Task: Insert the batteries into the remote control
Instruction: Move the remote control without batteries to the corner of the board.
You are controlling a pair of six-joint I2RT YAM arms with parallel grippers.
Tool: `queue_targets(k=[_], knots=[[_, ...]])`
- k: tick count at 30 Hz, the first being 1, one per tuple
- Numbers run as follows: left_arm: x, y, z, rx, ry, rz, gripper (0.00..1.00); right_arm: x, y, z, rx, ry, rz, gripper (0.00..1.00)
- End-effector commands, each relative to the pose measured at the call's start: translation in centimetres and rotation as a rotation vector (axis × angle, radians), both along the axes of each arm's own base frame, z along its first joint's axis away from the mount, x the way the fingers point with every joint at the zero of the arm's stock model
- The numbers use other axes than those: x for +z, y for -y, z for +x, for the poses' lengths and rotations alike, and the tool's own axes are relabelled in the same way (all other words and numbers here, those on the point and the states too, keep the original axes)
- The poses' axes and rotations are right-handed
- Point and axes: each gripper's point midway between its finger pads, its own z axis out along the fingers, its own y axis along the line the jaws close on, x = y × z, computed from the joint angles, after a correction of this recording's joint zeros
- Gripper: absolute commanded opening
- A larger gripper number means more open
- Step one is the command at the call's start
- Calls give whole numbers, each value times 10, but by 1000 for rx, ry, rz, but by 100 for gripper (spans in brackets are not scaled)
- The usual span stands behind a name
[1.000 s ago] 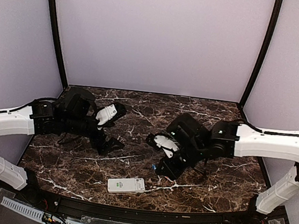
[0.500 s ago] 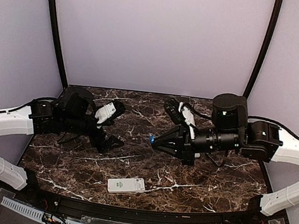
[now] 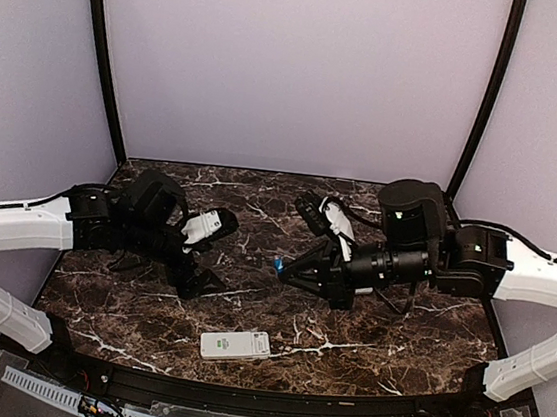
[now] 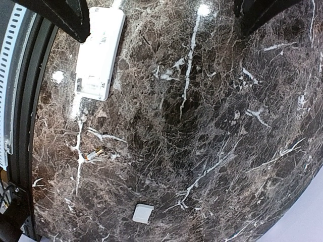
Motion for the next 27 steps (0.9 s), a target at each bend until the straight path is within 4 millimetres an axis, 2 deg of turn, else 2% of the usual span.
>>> queue_targets(k=[1, 5, 9, 10, 15, 23, 25, 27], knots=[[27, 2, -13, -63, 37, -103, 99, 46, -1, 16, -43, -121, 181, 0], [36, -3, -16, -61, 78, -140, 99, 87, 5, 48, -178, -292, 286, 0], [42, -5, -18, -63, 96, -158, 99, 119, 7, 57, -189, -365, 396, 0], [41, -5, -18, -61, 95, -156, 99, 124, 6, 57, -187, -365, 409, 0], [43, -5, -19, -63, 96, -160, 99, 120, 5, 62, -206, -358, 406, 0], [44, -6, -20, -68, 102, -163, 99, 122, 2, 54, -141, -311, 401, 0], [43, -6, -19, -68, 105, -159, 99, 130, 0, 40, -37, -248, 416, 0], [42, -6, -18, -65, 106, -154, 99, 139, -2, 17, 101, -129, 427, 0]])
